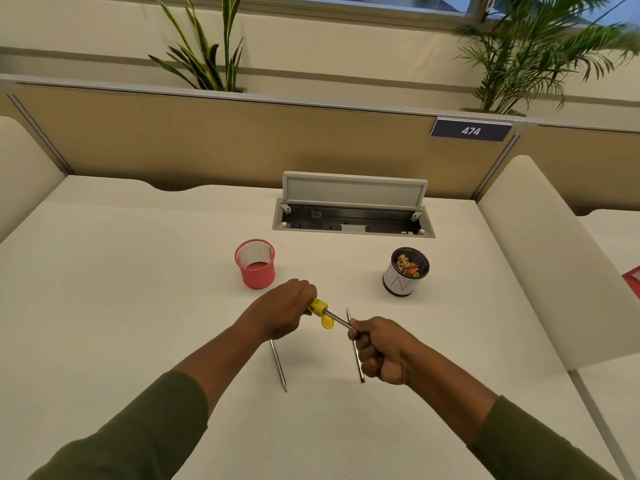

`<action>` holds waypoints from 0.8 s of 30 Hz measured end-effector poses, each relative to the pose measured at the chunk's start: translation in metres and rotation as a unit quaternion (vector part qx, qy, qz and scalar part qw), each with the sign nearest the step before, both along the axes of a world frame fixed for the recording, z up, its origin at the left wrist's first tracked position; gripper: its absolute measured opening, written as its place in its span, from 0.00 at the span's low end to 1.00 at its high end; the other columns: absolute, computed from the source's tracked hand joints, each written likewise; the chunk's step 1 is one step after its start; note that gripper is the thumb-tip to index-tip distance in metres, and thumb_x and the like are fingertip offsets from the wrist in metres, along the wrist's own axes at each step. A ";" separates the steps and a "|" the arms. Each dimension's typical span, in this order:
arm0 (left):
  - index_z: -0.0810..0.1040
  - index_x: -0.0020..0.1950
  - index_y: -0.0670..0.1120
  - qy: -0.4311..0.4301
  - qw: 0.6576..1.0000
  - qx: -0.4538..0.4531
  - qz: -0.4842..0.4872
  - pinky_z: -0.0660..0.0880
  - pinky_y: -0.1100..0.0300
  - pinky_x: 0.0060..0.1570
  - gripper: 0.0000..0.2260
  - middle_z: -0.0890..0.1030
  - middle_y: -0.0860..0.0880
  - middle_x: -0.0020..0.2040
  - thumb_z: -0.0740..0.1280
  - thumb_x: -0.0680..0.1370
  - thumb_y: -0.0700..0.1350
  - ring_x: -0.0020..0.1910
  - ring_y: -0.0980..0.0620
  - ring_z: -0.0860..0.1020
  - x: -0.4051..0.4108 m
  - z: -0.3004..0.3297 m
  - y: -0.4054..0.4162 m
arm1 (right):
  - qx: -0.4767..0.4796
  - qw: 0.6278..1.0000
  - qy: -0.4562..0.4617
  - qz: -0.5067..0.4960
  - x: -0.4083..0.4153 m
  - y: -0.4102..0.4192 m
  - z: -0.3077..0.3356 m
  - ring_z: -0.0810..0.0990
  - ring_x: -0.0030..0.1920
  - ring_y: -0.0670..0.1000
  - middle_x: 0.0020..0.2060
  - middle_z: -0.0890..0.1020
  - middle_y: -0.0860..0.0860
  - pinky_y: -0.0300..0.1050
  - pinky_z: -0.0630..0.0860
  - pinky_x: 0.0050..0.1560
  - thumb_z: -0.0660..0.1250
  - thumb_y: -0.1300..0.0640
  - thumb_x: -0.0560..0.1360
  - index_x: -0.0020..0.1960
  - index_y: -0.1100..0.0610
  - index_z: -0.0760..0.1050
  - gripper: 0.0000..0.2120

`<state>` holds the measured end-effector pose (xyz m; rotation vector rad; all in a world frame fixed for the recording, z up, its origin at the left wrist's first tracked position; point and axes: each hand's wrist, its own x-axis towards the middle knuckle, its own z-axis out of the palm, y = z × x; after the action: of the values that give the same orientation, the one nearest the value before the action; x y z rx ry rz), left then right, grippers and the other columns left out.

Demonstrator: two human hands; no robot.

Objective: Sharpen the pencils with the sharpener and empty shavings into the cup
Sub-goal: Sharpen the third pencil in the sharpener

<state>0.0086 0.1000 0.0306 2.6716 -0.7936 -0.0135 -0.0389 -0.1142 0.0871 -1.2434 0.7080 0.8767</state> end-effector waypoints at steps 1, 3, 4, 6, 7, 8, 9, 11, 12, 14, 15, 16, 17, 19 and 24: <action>0.72 0.50 0.46 -0.015 1.000 -0.003 -0.004 0.68 0.58 0.38 0.02 0.75 0.47 0.46 0.63 0.78 0.40 0.41 0.52 0.68 0.000 -0.001 0.000 | -0.002 1.000 0.008 0.001 0.000 0.000 0.002 0.53 0.18 0.44 0.21 0.58 0.46 0.33 0.52 0.18 0.56 0.54 0.82 0.35 0.57 0.68 0.17; 0.72 0.49 0.45 -0.040 0.999 -0.007 -0.004 0.67 0.58 0.38 0.03 0.75 0.47 0.46 0.64 0.77 0.39 0.40 0.52 0.67 0.000 -0.004 0.000 | -0.004 1.000 0.020 -0.003 0.001 0.000 0.006 0.53 0.18 0.44 0.20 0.58 0.46 0.32 0.52 0.18 0.55 0.54 0.82 0.34 0.56 0.68 0.18; 0.72 0.49 0.45 -0.049 0.999 -0.008 -0.002 0.67 0.58 0.37 0.03 0.75 0.47 0.46 0.64 0.77 0.39 0.40 0.52 0.67 0.001 -0.004 0.000 | -0.007 1.000 0.023 -0.004 0.000 0.000 0.008 0.53 0.18 0.44 0.20 0.58 0.46 0.32 0.52 0.18 0.55 0.54 0.82 0.34 0.56 0.68 0.19; 0.72 0.49 0.46 -0.071 0.997 -0.006 0.006 0.67 0.59 0.36 0.04 0.76 0.47 0.44 0.65 0.76 0.39 0.39 0.52 0.67 -0.001 -0.006 -0.001 | -0.022 1.000 0.022 -0.002 0.000 -0.001 0.012 0.52 0.18 0.44 0.20 0.59 0.46 0.32 0.51 0.19 0.55 0.54 0.82 0.34 0.56 0.68 0.19; 0.72 0.48 0.46 -0.082 0.997 -0.004 0.007 0.66 0.60 0.36 0.05 0.76 0.47 0.43 0.66 0.75 0.38 0.39 0.52 0.67 -0.002 -0.006 -0.002 | -0.029 0.999 0.021 0.002 -0.001 0.000 0.014 0.52 0.18 0.44 0.20 0.59 0.46 0.32 0.51 0.19 0.55 0.54 0.82 0.34 0.56 0.68 0.18; 0.72 0.48 0.46 -0.090 0.996 -0.004 0.009 0.64 0.60 0.36 0.07 0.75 0.47 0.43 0.67 0.74 0.37 0.38 0.51 0.68 -0.003 -0.007 -0.002 | -0.035 0.999 0.023 0.005 0.000 0.000 0.015 0.52 0.19 0.44 0.21 0.59 0.46 0.32 0.51 0.19 0.55 0.54 0.82 0.34 0.56 0.68 0.18; 0.72 0.48 0.46 -0.097 0.995 -0.004 0.010 0.64 0.60 0.35 0.08 0.75 0.47 0.42 0.68 0.73 0.37 0.38 0.50 0.69 -0.004 -0.007 -0.002 | -0.037 0.999 0.027 0.005 0.000 0.000 0.016 0.52 0.19 0.44 0.21 0.59 0.46 0.32 0.51 0.19 0.55 0.55 0.82 0.33 0.56 0.68 0.18; 0.72 0.48 0.46 -0.105 0.994 -0.009 0.014 0.65 0.59 0.35 0.09 0.75 0.47 0.42 0.68 0.72 0.35 0.38 0.49 0.70 -0.005 -0.008 -0.002 | -0.030 0.999 0.038 -0.001 0.001 0.001 0.017 0.52 0.19 0.44 0.20 0.58 0.46 0.31 0.50 0.20 0.54 0.56 0.81 0.33 0.55 0.68 0.18; 0.73 0.48 0.45 -0.107 0.994 -0.013 0.016 0.66 0.58 0.35 0.10 0.75 0.46 0.42 0.68 0.72 0.35 0.38 0.48 0.70 -0.006 -0.009 -0.002 | -0.024 0.999 0.044 -0.005 0.001 0.002 0.016 0.52 0.18 0.44 0.20 0.58 0.45 0.31 0.50 0.20 0.54 0.57 0.81 0.32 0.55 0.68 0.18; 0.73 0.49 0.45 -0.108 0.994 -0.021 0.021 0.66 0.57 0.35 0.10 0.75 0.46 0.42 0.68 0.72 0.34 0.39 0.48 0.70 -0.007 -0.010 -0.001 | -0.013 0.998 0.055 -0.009 0.000 0.003 0.017 0.52 0.18 0.44 0.20 0.58 0.45 0.31 0.50 0.20 0.54 0.57 0.81 0.31 0.55 0.68 0.19; 0.73 0.49 0.45 -0.106 0.994 -0.023 0.022 0.67 0.57 0.35 0.10 0.74 0.46 0.42 0.68 0.72 0.34 0.39 0.48 0.70 -0.008 -0.011 0.000 | -0.009 0.998 0.057 -0.010 -0.001 0.003 0.017 0.52 0.18 0.44 0.20 0.58 0.45 0.31 0.50 0.20 0.54 0.57 0.81 0.31 0.55 0.68 0.19; 0.73 0.49 0.45 -0.104 0.994 -0.024 0.024 0.68 0.57 0.35 0.10 0.74 0.47 0.43 0.68 0.73 0.35 0.39 0.48 0.70 -0.009 -0.012 0.000 | -0.008 0.999 0.053 -0.010 -0.002 0.004 0.018 0.52 0.19 0.44 0.20 0.58 0.45 0.31 0.50 0.20 0.54 0.57 0.81 0.32 0.55 0.68 0.19; 0.73 0.50 0.45 -0.099 0.994 -0.025 0.025 0.68 0.57 0.35 0.09 0.74 0.47 0.43 0.68 0.73 0.35 0.39 0.48 0.69 -0.009 -0.012 0.000 | -0.015 0.999 0.040 -0.003 -0.003 0.004 0.018 0.52 0.19 0.44 0.21 0.59 0.46 0.32 0.50 0.20 0.54 0.56 0.81 0.32 0.55 0.68 0.19; 0.73 0.50 0.46 -0.089 0.995 -0.034 0.029 0.68 0.57 0.35 0.08 0.75 0.47 0.44 0.67 0.74 0.37 0.40 0.49 0.69 -0.009 -0.013 0.000 | -0.079 0.995 -0.036 0.046 -0.004 0.004 0.018 0.55 0.21 0.45 0.23 0.61 0.48 0.34 0.53 0.21 0.56 0.53 0.82 0.35 0.57 0.71 0.18; 0.71 0.50 0.46 -0.055 0.996 -0.049 0.043 0.69 0.56 0.37 0.04 0.74 0.49 0.45 0.65 0.78 0.41 0.41 0.51 0.68 -0.005 -0.012 0.001 | -0.309 0.873 -0.307 0.219 -0.005 0.003 0.019 0.65 0.24 0.48 0.27 0.71 0.51 0.40 0.63 0.29 0.59 0.48 0.80 0.35 0.55 0.79 0.20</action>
<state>0.0040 0.1015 0.0184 2.6282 -0.6935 0.1893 -0.0441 -0.1112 0.1060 -2.1903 0.1703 0.5496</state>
